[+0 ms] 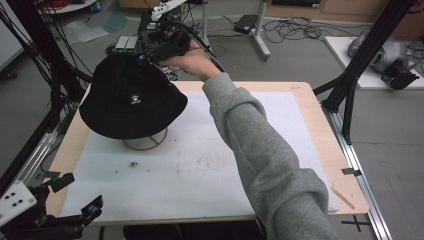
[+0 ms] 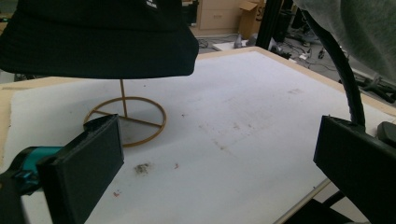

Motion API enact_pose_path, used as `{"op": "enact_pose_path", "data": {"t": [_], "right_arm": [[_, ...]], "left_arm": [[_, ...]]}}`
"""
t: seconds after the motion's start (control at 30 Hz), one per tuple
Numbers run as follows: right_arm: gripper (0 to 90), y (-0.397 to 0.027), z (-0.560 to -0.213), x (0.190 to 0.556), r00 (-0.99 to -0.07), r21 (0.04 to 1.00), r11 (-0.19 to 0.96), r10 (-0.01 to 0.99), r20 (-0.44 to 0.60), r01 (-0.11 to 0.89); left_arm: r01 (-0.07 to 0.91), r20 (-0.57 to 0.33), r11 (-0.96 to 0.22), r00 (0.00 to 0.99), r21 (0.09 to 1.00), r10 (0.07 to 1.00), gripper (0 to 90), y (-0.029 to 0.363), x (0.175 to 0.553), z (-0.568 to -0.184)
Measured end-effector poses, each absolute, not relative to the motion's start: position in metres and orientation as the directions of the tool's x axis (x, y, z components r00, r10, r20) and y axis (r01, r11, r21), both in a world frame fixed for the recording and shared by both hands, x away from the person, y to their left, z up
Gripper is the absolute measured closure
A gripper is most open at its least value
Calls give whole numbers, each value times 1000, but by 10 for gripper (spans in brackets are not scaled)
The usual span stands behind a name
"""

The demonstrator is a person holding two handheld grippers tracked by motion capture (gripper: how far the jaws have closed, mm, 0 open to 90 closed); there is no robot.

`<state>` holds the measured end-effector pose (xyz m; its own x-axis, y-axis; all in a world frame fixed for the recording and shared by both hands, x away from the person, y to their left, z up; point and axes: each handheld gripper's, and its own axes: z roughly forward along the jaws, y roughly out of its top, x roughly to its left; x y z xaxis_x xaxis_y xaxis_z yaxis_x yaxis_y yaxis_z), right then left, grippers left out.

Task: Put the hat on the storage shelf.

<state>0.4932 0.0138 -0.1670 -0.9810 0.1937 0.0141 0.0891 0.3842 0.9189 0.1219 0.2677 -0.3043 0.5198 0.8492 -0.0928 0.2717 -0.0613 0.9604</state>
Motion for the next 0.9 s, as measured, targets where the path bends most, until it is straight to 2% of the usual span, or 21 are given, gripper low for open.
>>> {"op": "enact_pose_path", "data": {"t": [0.9], "right_arm": [[9, -106, -189, 462, -946, 941, 316, 325, 15, 123]], "left_arm": [[259, -105, -41, 523, 965, 846, 19, 276, 138, -303]]}}
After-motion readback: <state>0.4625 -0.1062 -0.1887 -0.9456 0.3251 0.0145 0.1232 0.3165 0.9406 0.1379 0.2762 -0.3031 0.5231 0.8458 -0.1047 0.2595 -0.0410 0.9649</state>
